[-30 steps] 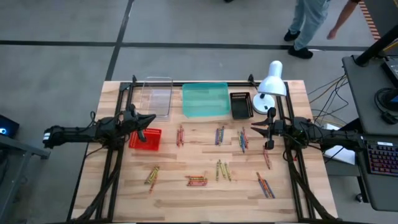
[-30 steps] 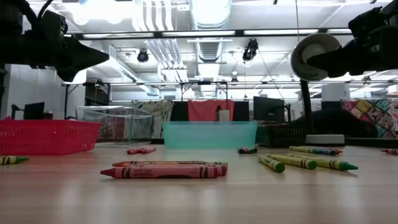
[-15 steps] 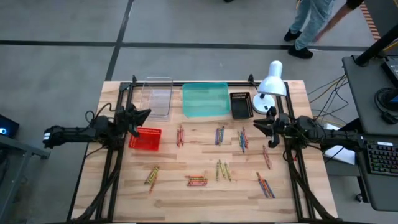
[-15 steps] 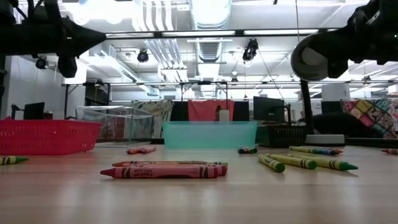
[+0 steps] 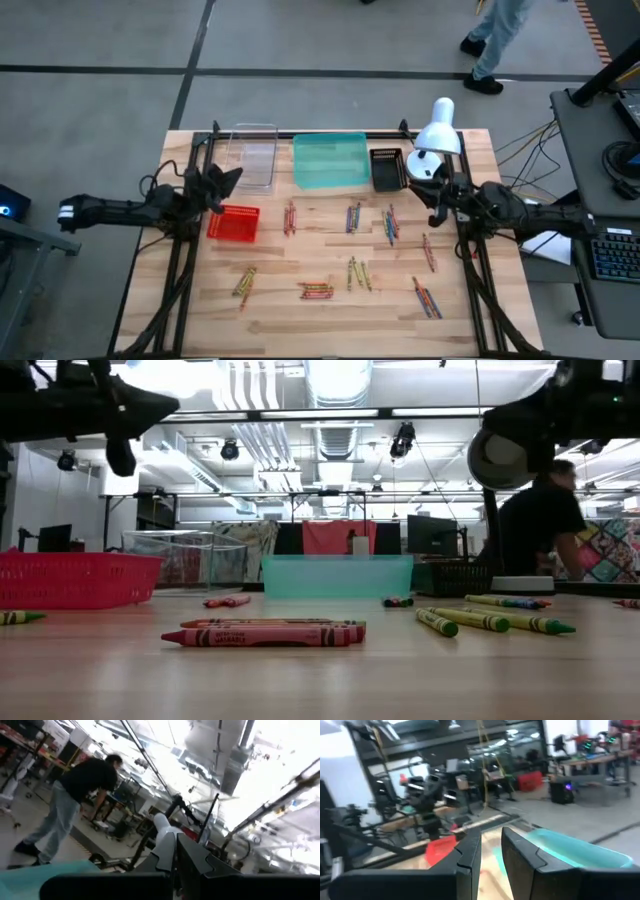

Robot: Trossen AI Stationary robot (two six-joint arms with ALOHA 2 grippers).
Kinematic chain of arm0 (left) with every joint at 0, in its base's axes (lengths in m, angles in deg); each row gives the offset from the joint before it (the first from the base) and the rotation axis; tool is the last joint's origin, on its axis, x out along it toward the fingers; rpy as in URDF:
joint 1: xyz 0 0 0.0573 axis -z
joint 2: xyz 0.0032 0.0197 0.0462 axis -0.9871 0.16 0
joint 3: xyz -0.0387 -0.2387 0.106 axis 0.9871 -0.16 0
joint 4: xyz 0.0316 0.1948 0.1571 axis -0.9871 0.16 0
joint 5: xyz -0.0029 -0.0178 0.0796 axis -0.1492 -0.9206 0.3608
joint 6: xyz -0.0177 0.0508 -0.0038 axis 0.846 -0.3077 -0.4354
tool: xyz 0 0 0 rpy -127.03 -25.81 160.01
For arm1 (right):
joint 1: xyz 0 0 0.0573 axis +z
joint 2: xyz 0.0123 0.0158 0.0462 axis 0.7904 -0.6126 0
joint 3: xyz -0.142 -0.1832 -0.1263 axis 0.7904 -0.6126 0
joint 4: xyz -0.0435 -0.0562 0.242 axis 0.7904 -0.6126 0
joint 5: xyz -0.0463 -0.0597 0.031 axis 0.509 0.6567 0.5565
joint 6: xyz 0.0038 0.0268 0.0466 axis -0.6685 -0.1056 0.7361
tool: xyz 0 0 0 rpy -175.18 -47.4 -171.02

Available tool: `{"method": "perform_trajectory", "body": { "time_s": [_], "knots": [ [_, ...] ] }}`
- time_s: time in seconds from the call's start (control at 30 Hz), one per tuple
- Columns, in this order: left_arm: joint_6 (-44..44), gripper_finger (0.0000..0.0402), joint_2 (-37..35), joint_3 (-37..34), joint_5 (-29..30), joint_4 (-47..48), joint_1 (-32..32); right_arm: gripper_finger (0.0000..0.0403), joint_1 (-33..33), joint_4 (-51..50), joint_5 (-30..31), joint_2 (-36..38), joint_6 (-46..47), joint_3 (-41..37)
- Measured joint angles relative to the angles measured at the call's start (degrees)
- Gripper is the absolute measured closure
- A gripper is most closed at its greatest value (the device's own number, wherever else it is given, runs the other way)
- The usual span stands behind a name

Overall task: Sort crayons
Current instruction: Put the blue crayon into the black bin

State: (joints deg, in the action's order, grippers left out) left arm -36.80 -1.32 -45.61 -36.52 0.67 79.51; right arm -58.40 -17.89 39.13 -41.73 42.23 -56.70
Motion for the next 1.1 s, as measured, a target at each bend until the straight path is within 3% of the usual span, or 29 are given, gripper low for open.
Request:
{"method": "perform_trajectory", "body": {
  "time_s": [0.23,0.4,0.47,0.57,0.63,0.7,0.83,1.1],
  "knots": [
    [8.24,0.0402,13.83,4.95,-2.37,-0.02,0.70,0.0335,0.00,-5.46,0.09,-9.66,11.10,4.95],
    [4.64,0.0402,21.54,9.46,-3.38,3.78,0.84,0.0335,0.02,-17.20,-0.40,-15.52,22.90,8.41],
    [1.85,0.0402,24.09,11.55,-5.41,8.63,0.97,0.0335,0.02,-22.04,-2.86,-17.68,27.94,9.48],
    [-0.68,0.0402,27.52,14.86,-9.44,16.15,2.91,0.0335,0.11,-29.04,-13.24,-21.05,41.20,11.27],
    [-0.61,0.0402,29.82,16.97,-8.61,19.08,4.89,0.0335,1.14,-32.38,-19.00,-23.25,47.89,11.99],
    [0.70,0.0402,31.68,19.60,-6.45,19.51,6.74,0.0335,2.42,-34.97,-20.01,-25.12,53.69,12.74],
    [0.86,0.0402,34.89,25.86,-5.50,22.92,10.28,0.0335,3.31,-40.31,-20.75,-28.24,56.19,15.78],
    [0.37,0.0402,40.81,37.37,-0.34,40.92,15.13,0.0335,3.80,-54.91,-16.42,-33.03,52.85,22.90]
  ]
}}
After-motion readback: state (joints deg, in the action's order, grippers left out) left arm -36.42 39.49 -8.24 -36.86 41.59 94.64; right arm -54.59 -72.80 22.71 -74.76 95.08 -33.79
